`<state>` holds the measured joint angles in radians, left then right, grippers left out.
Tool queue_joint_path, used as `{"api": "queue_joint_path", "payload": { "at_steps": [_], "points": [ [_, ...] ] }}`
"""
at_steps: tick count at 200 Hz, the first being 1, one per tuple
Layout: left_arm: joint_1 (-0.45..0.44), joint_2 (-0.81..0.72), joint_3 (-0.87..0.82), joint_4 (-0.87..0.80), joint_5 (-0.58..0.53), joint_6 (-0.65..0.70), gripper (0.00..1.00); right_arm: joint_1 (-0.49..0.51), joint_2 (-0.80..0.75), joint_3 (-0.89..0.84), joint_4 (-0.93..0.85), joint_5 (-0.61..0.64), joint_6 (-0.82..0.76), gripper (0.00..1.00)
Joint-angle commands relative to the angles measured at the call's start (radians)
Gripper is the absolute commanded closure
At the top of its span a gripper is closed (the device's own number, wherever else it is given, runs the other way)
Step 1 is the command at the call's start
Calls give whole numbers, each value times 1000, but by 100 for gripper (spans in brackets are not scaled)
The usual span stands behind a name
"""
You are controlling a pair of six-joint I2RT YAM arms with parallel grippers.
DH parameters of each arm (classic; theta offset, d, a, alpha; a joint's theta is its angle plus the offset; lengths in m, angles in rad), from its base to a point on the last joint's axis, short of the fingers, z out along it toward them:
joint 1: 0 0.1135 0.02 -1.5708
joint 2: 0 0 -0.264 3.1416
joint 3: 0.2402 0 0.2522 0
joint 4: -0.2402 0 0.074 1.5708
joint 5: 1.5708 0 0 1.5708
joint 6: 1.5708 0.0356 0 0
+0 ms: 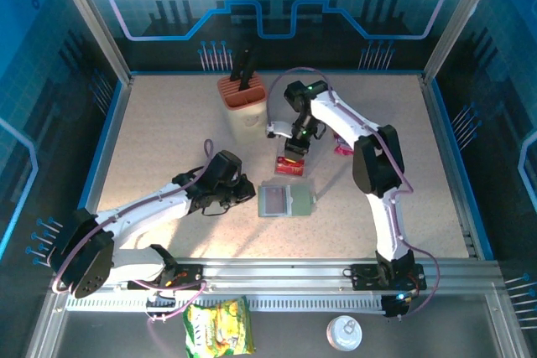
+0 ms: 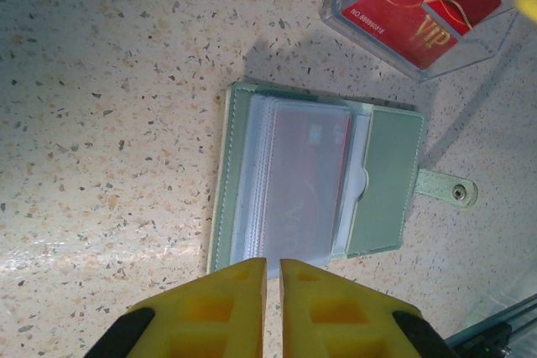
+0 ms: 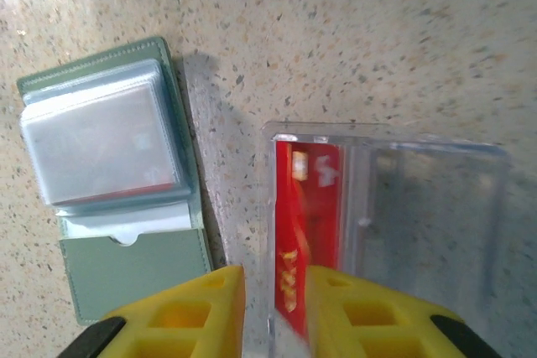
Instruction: Take the credit cards out of the card holder
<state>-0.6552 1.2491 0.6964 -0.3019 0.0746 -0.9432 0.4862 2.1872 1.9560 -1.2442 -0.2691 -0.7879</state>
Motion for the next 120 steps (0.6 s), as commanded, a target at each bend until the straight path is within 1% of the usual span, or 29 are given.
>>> {"api": "queue_joint_path", "payload": {
  "at_steps": [1, 32, 72, 94, 120],
  "points": [
    [10, 12, -8, 16, 6, -4, 88, 9, -113, -31, 22, 14, 62, 75],
    [9, 45, -4, 37, 20, 0, 88, 20, -200, -144, 104, -13, 201, 83],
    [10, 104, 10, 61, 58, 7, 89, 64, -318, -403, 336, -28, 467, 94],
    [10, 136, 14, 73, 78, 8, 90, 97, -356, -547, 478, 11, 609, 96],
    [8, 156, 15, 82, 91, 7, 90, 132, -363, -656, 593, 144, 751, 97]
  ]
}}
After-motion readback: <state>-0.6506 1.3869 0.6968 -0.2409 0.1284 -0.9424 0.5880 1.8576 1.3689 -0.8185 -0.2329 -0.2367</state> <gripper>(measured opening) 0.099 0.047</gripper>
